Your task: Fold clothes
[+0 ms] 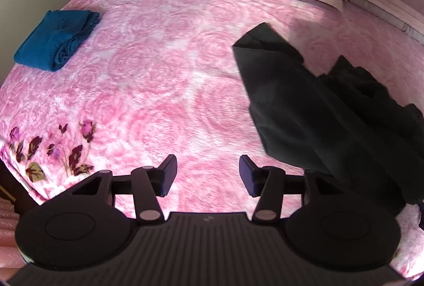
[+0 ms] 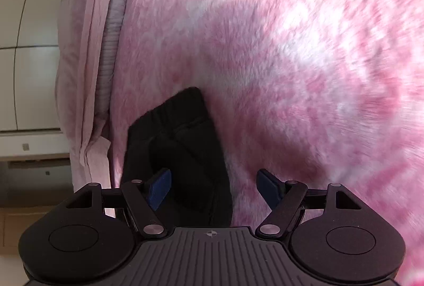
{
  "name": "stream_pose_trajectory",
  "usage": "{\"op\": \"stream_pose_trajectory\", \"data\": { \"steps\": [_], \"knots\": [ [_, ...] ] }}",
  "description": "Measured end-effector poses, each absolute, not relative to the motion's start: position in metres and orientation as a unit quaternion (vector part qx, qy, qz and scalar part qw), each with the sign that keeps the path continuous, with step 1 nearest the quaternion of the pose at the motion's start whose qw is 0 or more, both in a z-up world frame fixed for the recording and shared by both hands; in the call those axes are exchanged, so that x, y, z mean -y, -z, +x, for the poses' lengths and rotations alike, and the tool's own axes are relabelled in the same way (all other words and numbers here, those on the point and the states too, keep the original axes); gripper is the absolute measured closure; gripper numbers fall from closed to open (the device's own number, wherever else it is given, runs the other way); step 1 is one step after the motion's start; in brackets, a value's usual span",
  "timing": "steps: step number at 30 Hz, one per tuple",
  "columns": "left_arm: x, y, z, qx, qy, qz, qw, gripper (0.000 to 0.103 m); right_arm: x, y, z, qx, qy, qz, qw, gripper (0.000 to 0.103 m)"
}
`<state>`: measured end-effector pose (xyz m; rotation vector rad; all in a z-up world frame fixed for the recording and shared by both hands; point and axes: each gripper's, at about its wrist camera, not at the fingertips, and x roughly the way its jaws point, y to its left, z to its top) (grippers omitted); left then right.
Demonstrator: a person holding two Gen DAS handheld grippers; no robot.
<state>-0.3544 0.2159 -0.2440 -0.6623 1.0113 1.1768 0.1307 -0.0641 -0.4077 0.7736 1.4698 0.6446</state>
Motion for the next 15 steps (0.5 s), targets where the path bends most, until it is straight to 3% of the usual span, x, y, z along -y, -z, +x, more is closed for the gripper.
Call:
{"op": "stream_pose_trajectory", "data": {
  "steps": [4,5,6,8,10,15],
  "knots": [
    [-0.226,0.256,-0.36,-0.439,-0.529,-0.309,0.657,0.055,0.052,0.417,0.128,-0.627,-0.321,0.332,0.627,0.029],
    [-0.229,0.259,-0.361,-0.435,-0.531,-0.314,0.656,0.055,0.049,0.418,0.126,-0.628,-0.329,0.33,0.623,0.037],
    [-0.232,0.262,-0.362,-0.432,-0.533,-0.32,0.654,0.055,0.045,0.421,0.127,-0.634,-0.341,0.33,0.611,0.068],
    [-0.243,0.266,-0.363,-0.417,-0.532,-0.339,0.654,0.055,0.037,0.424,0.128,-0.652,-0.343,0.315,0.598,0.076],
    [-0.257,0.268,-0.364,-0.398,-0.53,-0.361,0.656,0.055,0.032,0.419,0.128,-0.647,-0.355,0.302,0.604,0.096],
    [-0.313,0.272,-0.357,-0.357,-0.527,-0.398,0.66,0.05,0.055,0.389,0.135,-0.612,-0.351,0.33,0.627,0.098]
  ]
}}
